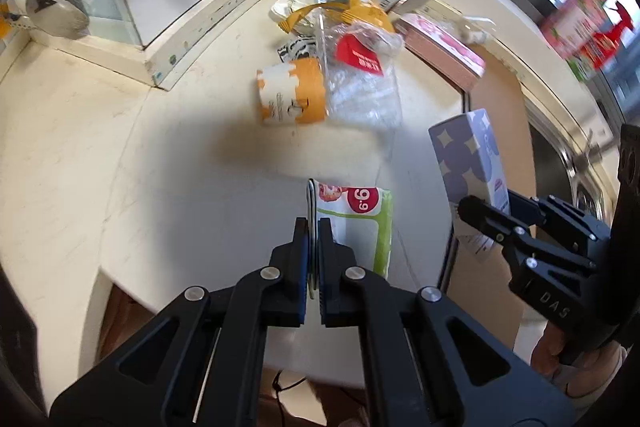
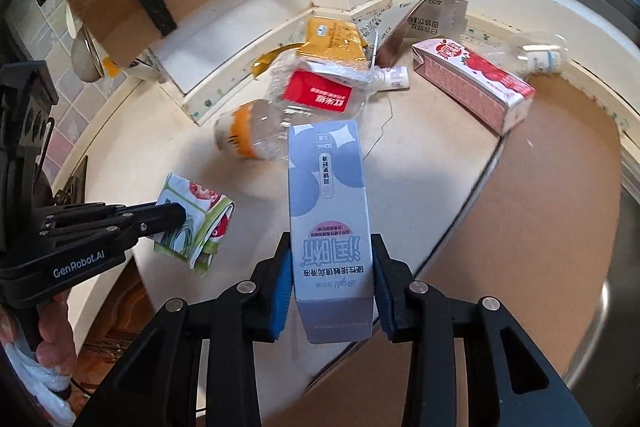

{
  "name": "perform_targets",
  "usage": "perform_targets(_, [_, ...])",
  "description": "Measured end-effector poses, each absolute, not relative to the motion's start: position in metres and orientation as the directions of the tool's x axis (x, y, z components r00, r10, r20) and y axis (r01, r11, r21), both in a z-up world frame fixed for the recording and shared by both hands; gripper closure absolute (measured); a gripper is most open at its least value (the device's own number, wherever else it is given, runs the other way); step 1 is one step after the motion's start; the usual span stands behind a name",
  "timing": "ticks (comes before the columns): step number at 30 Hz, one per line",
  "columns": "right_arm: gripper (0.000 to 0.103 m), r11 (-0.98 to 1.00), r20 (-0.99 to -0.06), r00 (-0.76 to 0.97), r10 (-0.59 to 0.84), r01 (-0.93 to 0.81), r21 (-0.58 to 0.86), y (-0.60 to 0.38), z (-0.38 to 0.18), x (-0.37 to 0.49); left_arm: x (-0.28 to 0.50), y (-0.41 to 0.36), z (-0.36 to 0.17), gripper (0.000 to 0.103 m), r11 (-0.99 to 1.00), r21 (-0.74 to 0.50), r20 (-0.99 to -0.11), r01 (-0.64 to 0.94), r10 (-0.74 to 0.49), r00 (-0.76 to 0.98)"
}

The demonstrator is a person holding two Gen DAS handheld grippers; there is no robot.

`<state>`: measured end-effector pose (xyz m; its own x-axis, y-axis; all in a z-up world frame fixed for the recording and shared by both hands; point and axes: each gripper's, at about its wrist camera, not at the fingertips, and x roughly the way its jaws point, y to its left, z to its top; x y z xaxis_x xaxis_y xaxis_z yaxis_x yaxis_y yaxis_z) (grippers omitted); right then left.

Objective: Collect trash
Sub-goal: 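Carry the carton and pouch down and release both into the black bin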

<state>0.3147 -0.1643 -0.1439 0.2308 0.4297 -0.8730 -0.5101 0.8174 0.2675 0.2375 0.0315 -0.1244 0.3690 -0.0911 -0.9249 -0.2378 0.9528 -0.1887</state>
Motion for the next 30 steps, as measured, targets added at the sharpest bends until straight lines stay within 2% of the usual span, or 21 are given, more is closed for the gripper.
perform_targets(14, [0.068, 0.892, -0.854, 0.319, 0.411, -0.331, 0.306, -0.156, -0.094, 0.144, 0.112, 0.034, -0.074, 0.101, 0.977, -0.213, -0.890, -0.024, -0.184, 0.416])
perform_targets(22, [0.068, 0.914, -0.863, 0.333, 0.381, -0.275, 0.297, -0.148, -0.090, 0.047, 0.044, 0.036, -0.085, 0.101, 0.973, -0.221, -0.896, 0.062, -0.227, 0.381])
perform_targets(30, [0.068, 0.925, -0.896, 0.270, 0.352, -0.244, 0.290, -0.136, -0.114, -0.027, -0.007, 0.040, -0.109, 0.101, 0.973, -0.215, -0.913, 0.081, -0.230, 0.338])
